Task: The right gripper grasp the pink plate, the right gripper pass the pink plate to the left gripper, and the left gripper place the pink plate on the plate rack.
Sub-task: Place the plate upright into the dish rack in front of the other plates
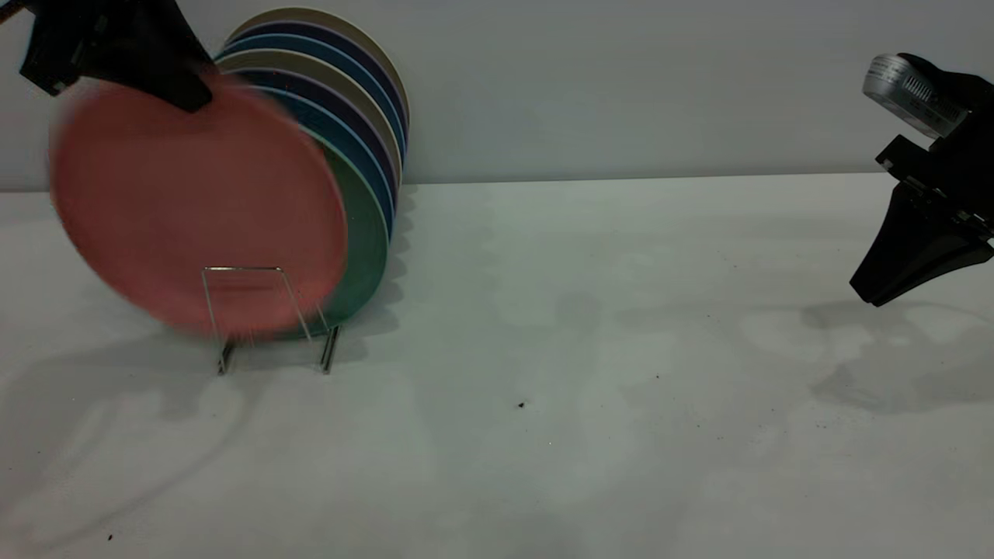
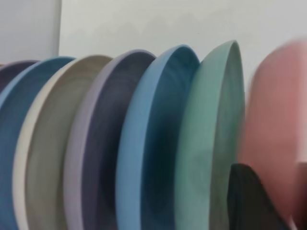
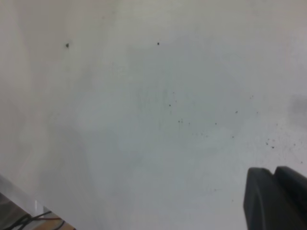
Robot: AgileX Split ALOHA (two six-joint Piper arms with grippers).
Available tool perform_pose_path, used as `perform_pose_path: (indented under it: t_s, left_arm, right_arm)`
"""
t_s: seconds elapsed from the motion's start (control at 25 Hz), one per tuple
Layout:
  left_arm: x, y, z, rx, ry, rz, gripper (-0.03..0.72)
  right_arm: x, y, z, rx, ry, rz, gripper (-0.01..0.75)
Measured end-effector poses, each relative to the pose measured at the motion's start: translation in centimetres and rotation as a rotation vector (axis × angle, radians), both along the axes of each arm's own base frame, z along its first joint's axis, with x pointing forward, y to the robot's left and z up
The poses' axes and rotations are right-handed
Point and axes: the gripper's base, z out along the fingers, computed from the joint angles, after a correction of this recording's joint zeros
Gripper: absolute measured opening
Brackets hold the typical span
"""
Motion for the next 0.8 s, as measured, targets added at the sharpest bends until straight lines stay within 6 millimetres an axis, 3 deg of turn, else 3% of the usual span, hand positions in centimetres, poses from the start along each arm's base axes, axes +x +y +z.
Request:
perform_pose_path:
  t_s: [0.52,0.64,0.8]
  left_arm:
    - [-0.8,0.3,0.4,0.001,0.105,0.096,0.284]
    - [-1.2,0.2,1.7,-0.057,0.154,0.255,0.284]
    - [-2.0,0.3,3.8,-0.215,0.31,0.649,0.284]
  right_arm:
    - [0.0,0.0,0.0,-0.004,-0.003,-0.001,0.011]
    - [0.0,0.0,0.0,-0.004,-0.003,-0.001,0.011]
    - [-0.1,-0.4,-0.2,-0.061,0.016,-0.012,0.011]
